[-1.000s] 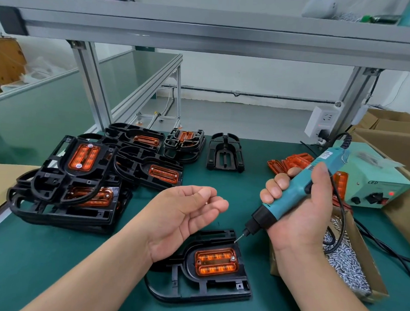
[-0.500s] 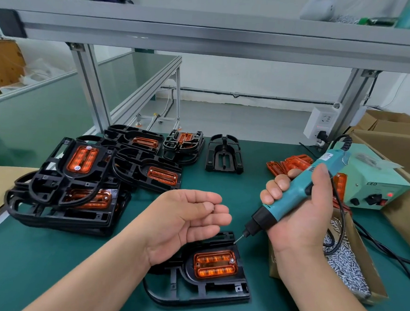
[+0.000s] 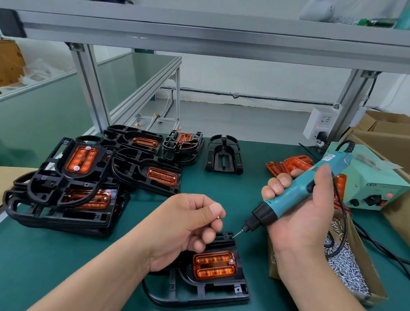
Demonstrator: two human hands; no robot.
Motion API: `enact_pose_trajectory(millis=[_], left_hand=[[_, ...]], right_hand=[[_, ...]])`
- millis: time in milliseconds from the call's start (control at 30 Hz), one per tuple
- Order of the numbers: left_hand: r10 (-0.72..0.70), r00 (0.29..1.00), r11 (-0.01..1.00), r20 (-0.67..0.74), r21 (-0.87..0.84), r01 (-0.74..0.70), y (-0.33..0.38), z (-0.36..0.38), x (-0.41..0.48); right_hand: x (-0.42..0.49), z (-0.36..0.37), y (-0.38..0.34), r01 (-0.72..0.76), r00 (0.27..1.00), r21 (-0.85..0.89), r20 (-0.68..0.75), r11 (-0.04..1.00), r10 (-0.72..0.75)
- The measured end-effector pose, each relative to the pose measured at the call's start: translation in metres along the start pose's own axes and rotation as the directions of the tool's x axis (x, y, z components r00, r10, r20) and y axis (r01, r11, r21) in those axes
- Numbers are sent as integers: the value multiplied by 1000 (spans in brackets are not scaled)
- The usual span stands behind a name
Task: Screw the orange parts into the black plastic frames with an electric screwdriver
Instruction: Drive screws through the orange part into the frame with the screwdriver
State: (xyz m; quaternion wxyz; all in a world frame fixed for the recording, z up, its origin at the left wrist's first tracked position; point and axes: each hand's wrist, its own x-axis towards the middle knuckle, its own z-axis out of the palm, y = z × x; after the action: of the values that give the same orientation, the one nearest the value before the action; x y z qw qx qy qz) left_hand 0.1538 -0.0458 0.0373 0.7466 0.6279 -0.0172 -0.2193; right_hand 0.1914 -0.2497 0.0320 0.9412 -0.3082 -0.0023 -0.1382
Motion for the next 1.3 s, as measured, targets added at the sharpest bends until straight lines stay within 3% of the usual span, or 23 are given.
enact_pose_trajectory(millis=[167, 1300], left_hand=[[-36, 999, 998, 27, -49, 38, 1, 2, -2], [-75, 988, 994, 137, 87, 63, -3, 17, -8]], right_hand=[[2, 1, -3, 12, 1000, 32, -16, 999, -12], [-1, 4, -4, 49, 999, 37, 19, 998, -50]])
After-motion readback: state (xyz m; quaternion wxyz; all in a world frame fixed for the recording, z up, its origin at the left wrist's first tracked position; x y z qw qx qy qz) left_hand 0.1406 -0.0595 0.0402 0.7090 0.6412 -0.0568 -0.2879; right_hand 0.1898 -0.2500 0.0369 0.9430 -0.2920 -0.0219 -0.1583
